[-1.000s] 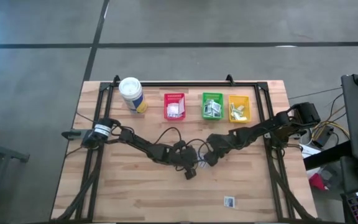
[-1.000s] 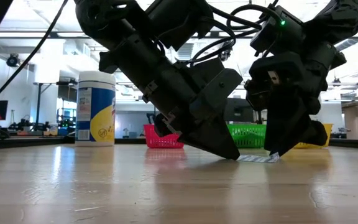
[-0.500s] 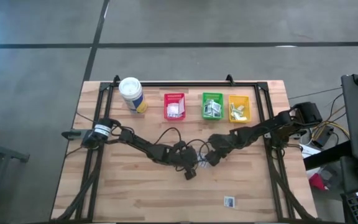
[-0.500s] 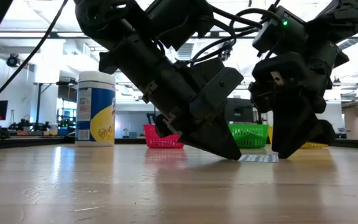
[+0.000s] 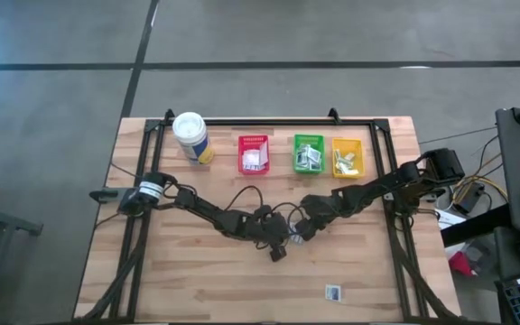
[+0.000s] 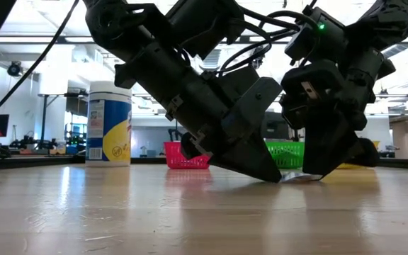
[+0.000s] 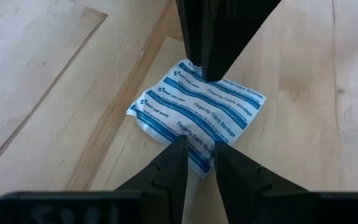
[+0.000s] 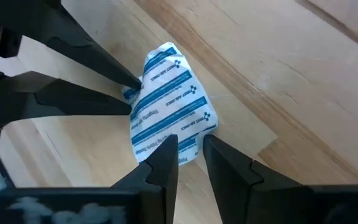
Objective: Pick & Place First Aid Supplies
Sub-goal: Put the blue bandage in the red bin
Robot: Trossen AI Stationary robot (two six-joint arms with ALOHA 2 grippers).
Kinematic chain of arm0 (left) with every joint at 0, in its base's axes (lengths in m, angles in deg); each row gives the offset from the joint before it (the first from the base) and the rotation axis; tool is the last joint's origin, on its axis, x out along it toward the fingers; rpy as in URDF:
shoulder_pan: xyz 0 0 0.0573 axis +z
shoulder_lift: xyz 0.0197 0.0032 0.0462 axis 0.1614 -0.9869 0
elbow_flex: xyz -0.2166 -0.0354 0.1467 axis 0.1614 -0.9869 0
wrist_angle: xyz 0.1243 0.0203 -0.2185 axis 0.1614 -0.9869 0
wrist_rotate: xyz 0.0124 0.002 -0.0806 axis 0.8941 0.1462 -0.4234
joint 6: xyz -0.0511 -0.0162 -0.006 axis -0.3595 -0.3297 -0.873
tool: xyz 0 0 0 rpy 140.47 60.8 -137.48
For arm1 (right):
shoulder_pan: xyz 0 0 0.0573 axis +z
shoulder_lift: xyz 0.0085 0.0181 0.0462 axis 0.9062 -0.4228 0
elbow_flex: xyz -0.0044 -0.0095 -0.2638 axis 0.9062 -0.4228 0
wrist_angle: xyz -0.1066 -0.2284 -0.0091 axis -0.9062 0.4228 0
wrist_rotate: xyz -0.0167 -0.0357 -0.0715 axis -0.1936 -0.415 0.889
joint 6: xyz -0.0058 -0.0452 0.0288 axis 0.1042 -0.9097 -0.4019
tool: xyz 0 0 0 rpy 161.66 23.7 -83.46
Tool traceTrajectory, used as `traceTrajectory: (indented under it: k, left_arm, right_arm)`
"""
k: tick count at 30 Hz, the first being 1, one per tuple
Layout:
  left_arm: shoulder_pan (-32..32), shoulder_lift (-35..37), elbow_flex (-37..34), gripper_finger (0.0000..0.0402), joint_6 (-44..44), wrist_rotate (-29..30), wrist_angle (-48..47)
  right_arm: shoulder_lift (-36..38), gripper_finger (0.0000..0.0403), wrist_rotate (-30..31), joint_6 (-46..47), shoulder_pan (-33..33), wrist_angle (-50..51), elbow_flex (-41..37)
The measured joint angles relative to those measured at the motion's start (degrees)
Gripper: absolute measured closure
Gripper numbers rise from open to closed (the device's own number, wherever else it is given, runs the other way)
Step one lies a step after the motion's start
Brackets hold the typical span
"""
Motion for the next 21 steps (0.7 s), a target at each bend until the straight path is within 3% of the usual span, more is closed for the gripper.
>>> traceTrajectory:
  k: [9, 21]
  left_arm:
    - [0.04, 0.0, 0.03, 0.0307, 0.48, -0.73, -0.34]
    - [-0.09, 0.0, 0.09, 0.0307, 0.36, -4.81, -0.72]
  right_arm:
    - [-0.02, 0.0343, 0.77, -2.04, 0.0, 2.1, 0.1]
    - [-0.02, 0.0346, 1.88, -3.07, 0.0, 2.18, 0.1]
